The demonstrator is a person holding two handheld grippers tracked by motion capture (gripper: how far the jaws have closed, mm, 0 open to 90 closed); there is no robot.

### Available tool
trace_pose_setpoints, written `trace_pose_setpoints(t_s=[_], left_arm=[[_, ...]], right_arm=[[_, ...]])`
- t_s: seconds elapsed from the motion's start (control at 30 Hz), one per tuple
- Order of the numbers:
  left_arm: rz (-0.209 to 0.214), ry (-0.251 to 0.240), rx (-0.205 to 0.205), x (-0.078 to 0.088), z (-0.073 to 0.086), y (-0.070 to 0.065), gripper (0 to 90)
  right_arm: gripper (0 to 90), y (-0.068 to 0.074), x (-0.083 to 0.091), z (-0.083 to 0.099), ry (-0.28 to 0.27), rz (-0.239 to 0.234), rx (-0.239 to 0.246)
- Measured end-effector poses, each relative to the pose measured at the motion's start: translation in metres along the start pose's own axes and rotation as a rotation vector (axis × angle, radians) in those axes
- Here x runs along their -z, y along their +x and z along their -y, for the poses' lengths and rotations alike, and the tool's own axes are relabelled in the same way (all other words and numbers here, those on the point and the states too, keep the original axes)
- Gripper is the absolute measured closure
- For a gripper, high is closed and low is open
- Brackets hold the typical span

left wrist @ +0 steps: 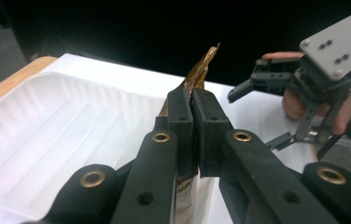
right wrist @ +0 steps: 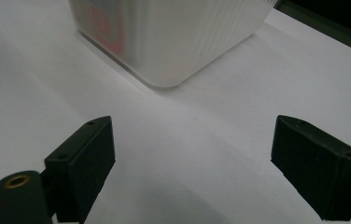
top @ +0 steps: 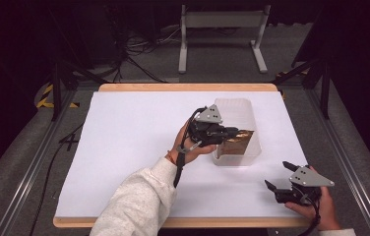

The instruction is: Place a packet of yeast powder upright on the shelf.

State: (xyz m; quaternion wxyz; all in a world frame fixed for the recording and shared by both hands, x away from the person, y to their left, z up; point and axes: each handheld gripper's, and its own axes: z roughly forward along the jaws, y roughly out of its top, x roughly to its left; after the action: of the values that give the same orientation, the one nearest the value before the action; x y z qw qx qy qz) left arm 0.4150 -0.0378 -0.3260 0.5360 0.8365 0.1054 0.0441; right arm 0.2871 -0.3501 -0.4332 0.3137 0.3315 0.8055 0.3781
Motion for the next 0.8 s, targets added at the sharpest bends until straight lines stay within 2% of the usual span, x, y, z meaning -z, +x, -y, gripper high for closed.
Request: trace_pose_setpoints(t_s=[0.2,0.57,0.67,0.77,0.8], left_arm=[[-0.011,0.038,-0.039,0.001,-0.004,-0.003,85.1],[-0.027,0.089,-0.068,0.002,-0.008,-0.005,83.3],[-0.039,0.093,-0.081,0.004,-0.01,-0.005,80.2],[-0.051,0.088,-0.088,0.007,-0.011,-0.006,73.4],[-0.068,0.082,-0.092,0.009,-0.012,-0.007,73.4]], right_arm=[[14.2,0.0,0.0,0.0,-0.001,0.0,0.002],[14.1,0.0,0.0,0.0,0.0,0.001,0.002],[14.1,0.0,0.0,0.0,0.001,0.0,0.002],[14.1,0.0,0.001,0.0,-0.001,0.0,0.002],[14.2,0.0,0.0,0.0,-0.001,0.001,0.0]])
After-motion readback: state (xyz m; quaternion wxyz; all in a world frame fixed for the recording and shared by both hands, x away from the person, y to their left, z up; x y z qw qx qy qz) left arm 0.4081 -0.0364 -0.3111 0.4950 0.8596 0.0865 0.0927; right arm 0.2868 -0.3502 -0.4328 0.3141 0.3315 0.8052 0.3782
